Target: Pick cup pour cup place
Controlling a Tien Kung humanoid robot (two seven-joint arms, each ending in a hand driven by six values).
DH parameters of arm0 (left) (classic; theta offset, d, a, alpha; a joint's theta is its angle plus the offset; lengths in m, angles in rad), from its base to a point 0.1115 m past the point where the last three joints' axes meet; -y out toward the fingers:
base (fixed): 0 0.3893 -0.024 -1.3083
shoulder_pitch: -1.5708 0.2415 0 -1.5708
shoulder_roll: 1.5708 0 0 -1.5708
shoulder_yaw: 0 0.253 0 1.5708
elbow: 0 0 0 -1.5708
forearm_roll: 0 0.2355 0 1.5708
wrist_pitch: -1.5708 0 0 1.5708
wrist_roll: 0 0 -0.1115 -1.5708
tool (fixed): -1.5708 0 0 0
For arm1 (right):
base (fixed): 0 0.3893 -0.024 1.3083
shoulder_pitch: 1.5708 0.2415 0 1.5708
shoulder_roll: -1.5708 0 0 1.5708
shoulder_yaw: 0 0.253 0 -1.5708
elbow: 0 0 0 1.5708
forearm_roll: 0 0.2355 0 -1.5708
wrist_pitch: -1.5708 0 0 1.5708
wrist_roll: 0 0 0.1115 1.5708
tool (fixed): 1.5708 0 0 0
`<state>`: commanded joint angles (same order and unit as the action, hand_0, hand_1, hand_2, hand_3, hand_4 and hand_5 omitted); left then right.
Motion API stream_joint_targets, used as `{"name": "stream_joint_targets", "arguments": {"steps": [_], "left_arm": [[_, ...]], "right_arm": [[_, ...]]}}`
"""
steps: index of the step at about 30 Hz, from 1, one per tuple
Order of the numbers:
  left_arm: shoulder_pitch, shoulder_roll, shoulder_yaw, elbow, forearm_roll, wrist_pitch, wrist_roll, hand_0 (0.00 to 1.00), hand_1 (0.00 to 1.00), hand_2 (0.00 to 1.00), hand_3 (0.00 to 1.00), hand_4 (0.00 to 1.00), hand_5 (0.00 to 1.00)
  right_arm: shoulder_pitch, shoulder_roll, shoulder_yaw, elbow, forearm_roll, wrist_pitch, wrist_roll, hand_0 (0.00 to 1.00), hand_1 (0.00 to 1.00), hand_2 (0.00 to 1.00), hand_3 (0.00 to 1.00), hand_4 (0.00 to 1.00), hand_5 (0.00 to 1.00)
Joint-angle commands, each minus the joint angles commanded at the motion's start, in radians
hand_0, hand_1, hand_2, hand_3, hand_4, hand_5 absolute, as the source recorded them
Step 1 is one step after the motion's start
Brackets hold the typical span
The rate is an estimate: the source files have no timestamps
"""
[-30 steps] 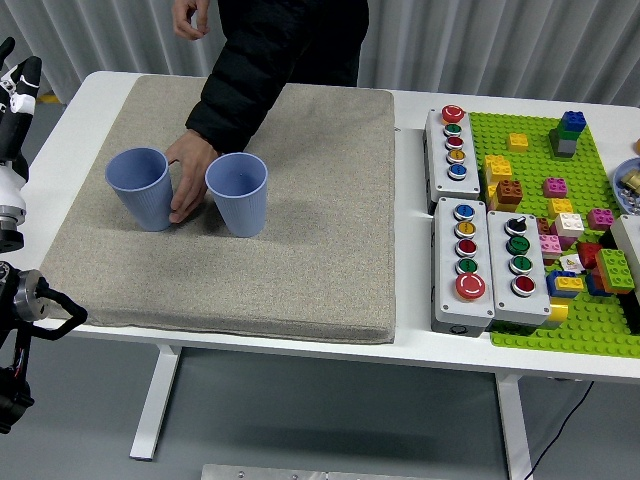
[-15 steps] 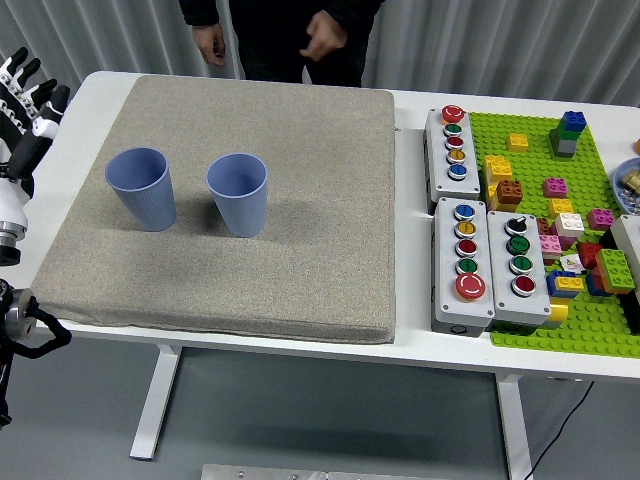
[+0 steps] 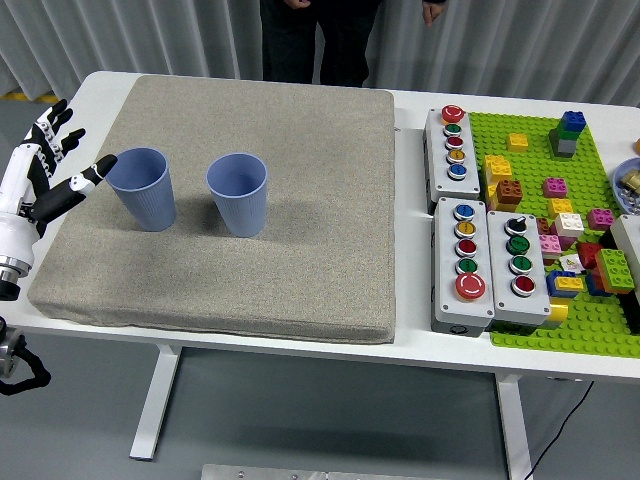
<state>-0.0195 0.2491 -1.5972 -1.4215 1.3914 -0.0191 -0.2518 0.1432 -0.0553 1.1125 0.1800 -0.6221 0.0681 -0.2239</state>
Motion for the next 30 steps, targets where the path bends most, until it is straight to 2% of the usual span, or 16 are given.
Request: {"name": "stream_joint_targets", "arguments": {"steps": [4, 8, 16, 21, 22, 30], "left_arm": [[0.005, -0.009, 0.006, 0.022, 0.005, 0.008, -0.002, 0.899, 0.896, 0.998, 0.998, 0.985, 0.477], [0.007, -0.032, 0.019, 0.059, -0.012, 0.039, -0.022, 0.899, 0.896, 0.998, 0.998, 0.985, 0.477], [-0.001, -0.057, 0.029, 0.128, -0.043, 0.040, -0.031, 0.887, 0.901, 0.998, 0.998, 0.998, 0.471], [-0.009, -0.067, 0.037, 0.142, -0.058, 0.032, -0.033, 0.887, 0.901, 0.998, 0.998, 0.998, 0.471], [-0.010, -0.069, 0.039, 0.142, -0.058, 0.032, -0.034, 0.902, 0.969, 0.998, 0.998, 0.998, 0.470], [-0.013, -0.074, 0.049, 0.151, -0.065, 0.031, -0.035, 0.922, 0.998, 0.998, 0.998, 0.998, 0.469]], "right_arm": [[0.002, 0.000, 0.000, 0.000, 0.002, 0.000, 0.000, 0.679, 0.676, 0.688, 0.643, 0.431, 0.168], [0.007, 0.001, 0.000, 0.000, 0.004, 0.001, 0.000, 0.679, 0.676, 0.688, 0.643, 0.431, 0.168], [0.011, 0.002, -0.002, 0.000, 0.008, 0.000, 0.001, 0.679, 0.674, 0.686, 0.644, 0.431, 0.167], [0.012, 0.001, -0.002, 0.000, 0.008, 0.001, 0.001, 0.679, 0.674, 0.686, 0.644, 0.431, 0.167], [0.013, 0.001, -0.002, 0.000, 0.010, 0.000, 0.002, 0.680, 0.673, 0.685, 0.643, 0.431, 0.165], [0.014, 0.001, -0.005, 0.000, 0.014, 0.000, 0.002, 0.679, 0.673, 0.685, 0.642, 0.431, 0.164]]}}
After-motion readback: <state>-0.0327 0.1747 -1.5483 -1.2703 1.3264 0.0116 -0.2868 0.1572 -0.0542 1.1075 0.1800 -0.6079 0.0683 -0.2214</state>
